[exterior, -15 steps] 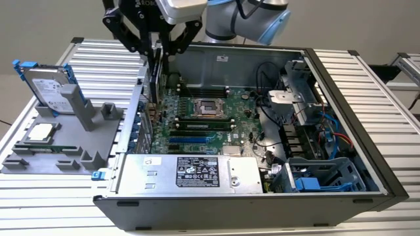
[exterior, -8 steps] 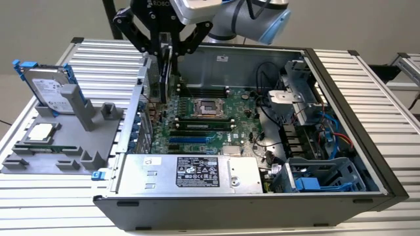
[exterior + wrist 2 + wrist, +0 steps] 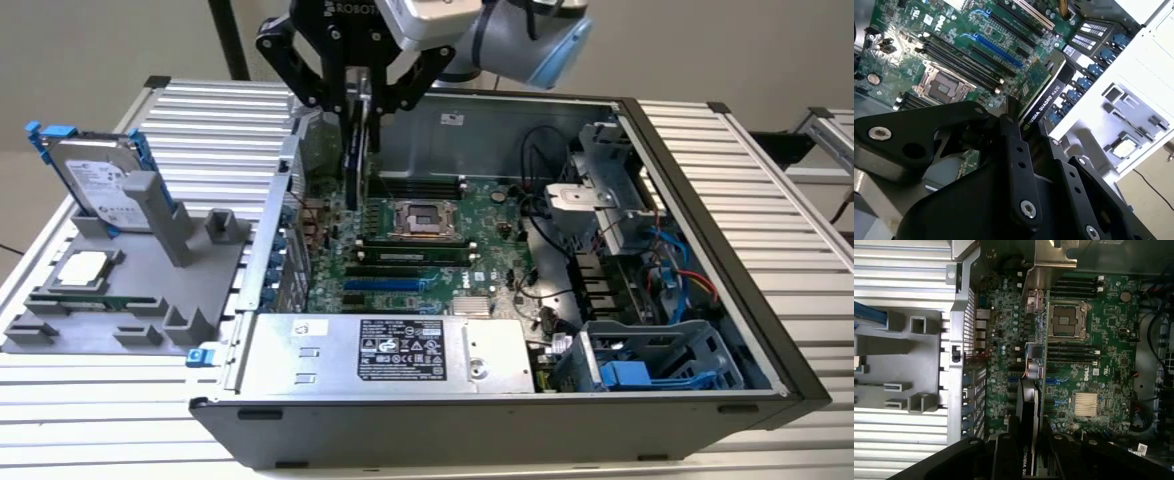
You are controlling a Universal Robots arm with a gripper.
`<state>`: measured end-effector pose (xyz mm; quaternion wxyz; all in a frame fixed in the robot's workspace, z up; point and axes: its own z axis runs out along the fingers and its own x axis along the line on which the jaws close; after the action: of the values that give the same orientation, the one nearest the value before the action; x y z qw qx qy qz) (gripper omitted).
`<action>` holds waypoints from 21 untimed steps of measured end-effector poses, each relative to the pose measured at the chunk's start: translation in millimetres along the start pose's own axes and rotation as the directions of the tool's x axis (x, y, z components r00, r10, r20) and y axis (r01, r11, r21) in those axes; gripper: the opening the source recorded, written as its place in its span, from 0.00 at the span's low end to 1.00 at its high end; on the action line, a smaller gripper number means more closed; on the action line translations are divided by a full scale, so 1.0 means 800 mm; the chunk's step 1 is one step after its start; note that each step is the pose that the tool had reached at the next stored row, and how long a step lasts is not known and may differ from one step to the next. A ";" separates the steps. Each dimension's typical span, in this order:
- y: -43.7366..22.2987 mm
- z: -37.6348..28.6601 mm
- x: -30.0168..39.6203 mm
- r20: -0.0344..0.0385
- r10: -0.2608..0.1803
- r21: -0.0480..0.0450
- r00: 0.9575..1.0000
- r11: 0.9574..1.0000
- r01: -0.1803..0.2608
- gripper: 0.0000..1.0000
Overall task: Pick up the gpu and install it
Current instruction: 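Pick up the gpu and move the gpu toward the slot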
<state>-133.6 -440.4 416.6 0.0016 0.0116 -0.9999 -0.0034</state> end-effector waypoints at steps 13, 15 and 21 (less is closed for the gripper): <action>-0.0006 -0.0002 -0.0279 -0.003 0.000 0.000 1.000 1.000 0.000 0.00; -0.0007 -0.0002 -0.0319 -0.003 0.000 0.000 1.000 1.000 0.000 0.00; -0.0010 -0.0003 -0.0448 -0.004 0.000 0.000 1.000 1.000 0.000 0.00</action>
<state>-97.8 -440.4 416.8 0.0035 0.0116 -0.9999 -0.0034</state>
